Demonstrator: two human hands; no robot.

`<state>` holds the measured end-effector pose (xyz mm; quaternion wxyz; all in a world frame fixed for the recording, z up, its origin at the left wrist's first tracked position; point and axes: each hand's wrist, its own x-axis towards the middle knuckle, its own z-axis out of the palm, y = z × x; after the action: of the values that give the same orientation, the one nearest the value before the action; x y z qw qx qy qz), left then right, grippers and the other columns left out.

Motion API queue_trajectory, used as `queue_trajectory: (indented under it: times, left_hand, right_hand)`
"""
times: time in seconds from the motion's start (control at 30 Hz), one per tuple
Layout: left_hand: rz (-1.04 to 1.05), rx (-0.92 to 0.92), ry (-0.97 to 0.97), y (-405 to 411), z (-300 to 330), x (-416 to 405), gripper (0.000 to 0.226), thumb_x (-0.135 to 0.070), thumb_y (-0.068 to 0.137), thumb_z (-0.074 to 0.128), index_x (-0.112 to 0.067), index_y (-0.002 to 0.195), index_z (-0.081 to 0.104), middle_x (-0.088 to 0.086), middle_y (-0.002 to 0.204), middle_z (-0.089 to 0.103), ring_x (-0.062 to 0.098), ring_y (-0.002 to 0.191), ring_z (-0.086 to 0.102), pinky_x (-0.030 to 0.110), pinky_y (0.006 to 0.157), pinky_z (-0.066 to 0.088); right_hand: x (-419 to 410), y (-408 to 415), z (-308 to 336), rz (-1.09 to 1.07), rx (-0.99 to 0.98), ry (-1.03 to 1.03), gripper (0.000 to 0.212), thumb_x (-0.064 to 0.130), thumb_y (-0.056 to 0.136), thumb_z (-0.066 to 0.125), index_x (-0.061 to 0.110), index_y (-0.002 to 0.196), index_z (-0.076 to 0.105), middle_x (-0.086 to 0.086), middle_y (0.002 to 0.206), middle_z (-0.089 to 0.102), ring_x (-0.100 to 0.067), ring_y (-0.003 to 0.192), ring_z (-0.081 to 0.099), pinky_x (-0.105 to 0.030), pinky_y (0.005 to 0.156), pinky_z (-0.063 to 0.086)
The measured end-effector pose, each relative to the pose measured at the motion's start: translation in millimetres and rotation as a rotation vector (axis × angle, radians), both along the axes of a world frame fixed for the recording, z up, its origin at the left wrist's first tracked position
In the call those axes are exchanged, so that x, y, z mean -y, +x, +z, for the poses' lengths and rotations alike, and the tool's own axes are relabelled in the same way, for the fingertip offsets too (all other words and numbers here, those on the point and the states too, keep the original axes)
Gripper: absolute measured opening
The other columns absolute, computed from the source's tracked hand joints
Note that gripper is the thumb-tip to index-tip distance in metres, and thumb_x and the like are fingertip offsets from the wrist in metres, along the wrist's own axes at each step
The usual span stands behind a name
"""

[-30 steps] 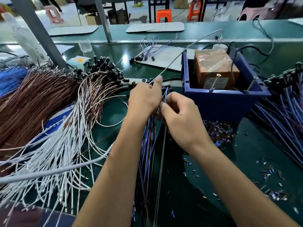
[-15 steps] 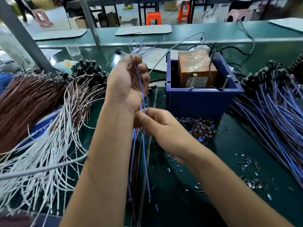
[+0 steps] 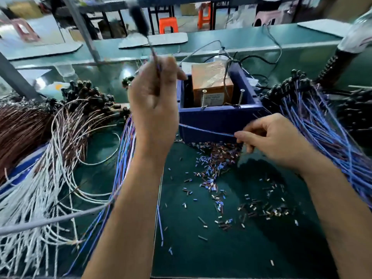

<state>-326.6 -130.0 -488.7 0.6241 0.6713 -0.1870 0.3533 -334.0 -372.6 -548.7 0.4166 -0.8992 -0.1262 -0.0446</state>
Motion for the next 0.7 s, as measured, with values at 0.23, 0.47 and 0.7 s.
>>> queue_trajectory:
  times: [0.23,0.47,0.7]
  left_hand:
    - [-0.017,0.053,0.652,-21,-61,46,0.023,-0.020,0.105,0.059,-0.007,0.093,0.074,0.002,0.091,0.067,0.020,0.080,0.063,0.041,0.067,0.050]
    - [-0.060,-0.129,0.742,-15,-84,39,0.017,-0.024,0.106,0.056,-0.016,0.102,0.071,-0.004,0.087,0.070,0.022,0.082,0.065,0.045,0.072,0.050]
    - [0.054,-0.158,0.711,-9,-93,34,0.008,-0.016,0.097,0.067,-0.015,0.100,0.074,0.001,0.090,0.068,0.026,0.084,0.063,0.041,0.072,0.049]
  right_hand:
    - [-1,-10,-18,0.016,0.161,0.085,0.035,0.045,0.095,0.071,0.025,0.067,0.070,0.007,0.055,0.063,-0.005,0.047,0.053,-0.027,0.050,0.042]
    - [-33,-7,-31,-0.066,0.200,0.235,0.034,0.019,0.092,0.074,0.029,0.060,0.067,0.013,0.057,0.068,-0.001,0.051,0.062,-0.020,0.054,0.045]
    - [-25,2,-38,-0.189,0.104,0.513,0.019,0.026,0.088,0.082,0.019,0.073,0.074,-0.001,0.060,0.072,-0.002,0.046,0.056,-0.016,0.048,0.040]
